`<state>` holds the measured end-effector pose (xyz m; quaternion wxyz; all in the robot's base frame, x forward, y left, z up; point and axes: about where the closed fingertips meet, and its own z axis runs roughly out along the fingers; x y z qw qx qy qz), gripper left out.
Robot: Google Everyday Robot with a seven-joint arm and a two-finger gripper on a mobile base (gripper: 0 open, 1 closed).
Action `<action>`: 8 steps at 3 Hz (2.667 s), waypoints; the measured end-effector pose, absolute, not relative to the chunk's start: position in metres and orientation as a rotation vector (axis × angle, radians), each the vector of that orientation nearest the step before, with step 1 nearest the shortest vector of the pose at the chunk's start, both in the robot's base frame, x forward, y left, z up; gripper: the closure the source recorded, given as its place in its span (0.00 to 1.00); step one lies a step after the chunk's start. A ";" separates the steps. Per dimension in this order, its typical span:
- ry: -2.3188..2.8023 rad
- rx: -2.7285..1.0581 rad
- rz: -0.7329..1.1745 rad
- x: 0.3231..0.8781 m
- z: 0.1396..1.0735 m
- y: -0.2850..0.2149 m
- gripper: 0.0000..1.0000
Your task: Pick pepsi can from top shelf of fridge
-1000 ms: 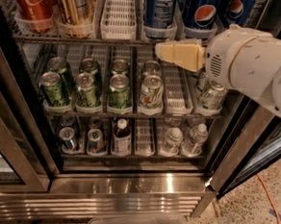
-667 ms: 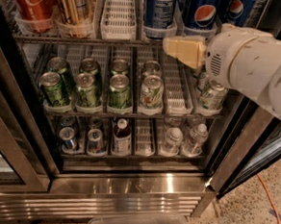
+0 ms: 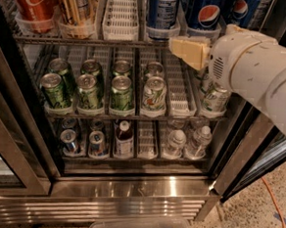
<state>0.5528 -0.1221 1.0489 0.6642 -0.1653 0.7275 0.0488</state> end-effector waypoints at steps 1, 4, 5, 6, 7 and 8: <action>1.631 -0.339 0.093 0.555 1.046 -0.132 0.25; 1.576 -0.203 0.098 0.567 1.046 -0.138 0.25; 1.560 -0.189 0.106 0.576 1.050 -0.130 0.24; 1.546 -0.183 0.109 0.584 1.055 -0.122 0.43; 1.537 -0.176 0.098 0.591 1.058 -0.121 0.46; 1.533 -0.166 0.080 0.597 1.058 -0.122 0.47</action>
Offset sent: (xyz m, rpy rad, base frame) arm 0.0303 -0.0092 0.0002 0.0727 -0.0456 -0.1393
